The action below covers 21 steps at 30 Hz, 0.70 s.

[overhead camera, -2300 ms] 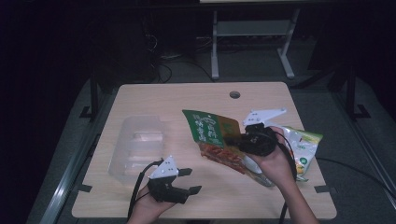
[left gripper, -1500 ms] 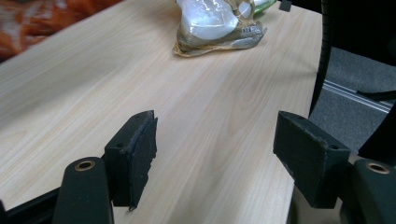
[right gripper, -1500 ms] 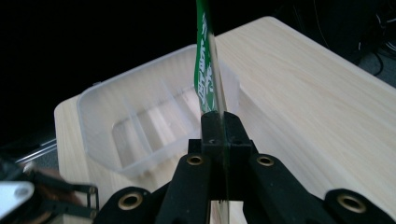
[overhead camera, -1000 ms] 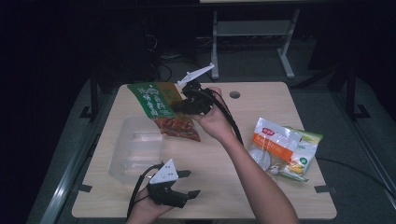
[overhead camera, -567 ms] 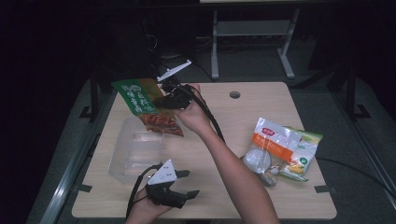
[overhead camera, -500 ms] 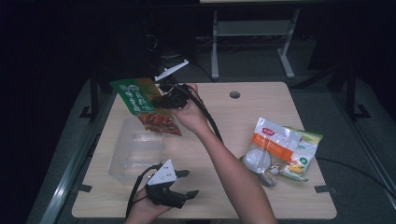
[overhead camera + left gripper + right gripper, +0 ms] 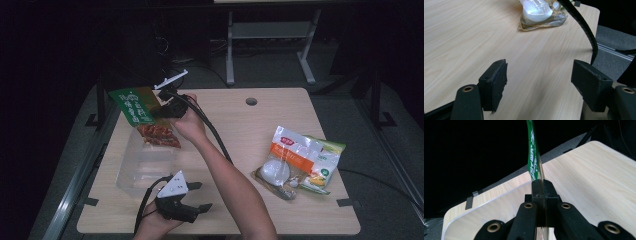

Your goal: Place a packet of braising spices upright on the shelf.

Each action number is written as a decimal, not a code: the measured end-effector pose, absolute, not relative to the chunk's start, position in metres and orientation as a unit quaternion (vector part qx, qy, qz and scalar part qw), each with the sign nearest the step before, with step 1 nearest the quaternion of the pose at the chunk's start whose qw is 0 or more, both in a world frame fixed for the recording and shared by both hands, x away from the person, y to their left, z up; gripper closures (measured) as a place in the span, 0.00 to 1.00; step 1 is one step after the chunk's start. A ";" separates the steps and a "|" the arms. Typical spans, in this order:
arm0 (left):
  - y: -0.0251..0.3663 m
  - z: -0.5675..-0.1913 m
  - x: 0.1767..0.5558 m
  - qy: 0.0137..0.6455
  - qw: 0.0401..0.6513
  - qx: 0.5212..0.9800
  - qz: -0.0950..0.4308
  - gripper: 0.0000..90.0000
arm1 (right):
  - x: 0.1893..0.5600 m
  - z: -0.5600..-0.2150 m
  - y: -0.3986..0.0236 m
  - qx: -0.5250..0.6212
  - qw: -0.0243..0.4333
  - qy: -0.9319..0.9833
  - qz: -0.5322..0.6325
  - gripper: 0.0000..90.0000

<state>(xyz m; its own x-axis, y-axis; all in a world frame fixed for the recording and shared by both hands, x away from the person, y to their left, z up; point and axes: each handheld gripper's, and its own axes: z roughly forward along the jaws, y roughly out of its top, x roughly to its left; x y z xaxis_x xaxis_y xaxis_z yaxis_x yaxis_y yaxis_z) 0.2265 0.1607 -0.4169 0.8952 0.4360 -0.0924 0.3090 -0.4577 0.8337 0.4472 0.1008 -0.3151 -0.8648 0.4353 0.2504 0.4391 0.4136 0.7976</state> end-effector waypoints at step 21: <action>0.160 -0.419 0.228 0.218 0.471 0.852 0.069 0.32 | 0.458 -0.358 0.093 -0.285 0.000 -0.835 -0.471 0.98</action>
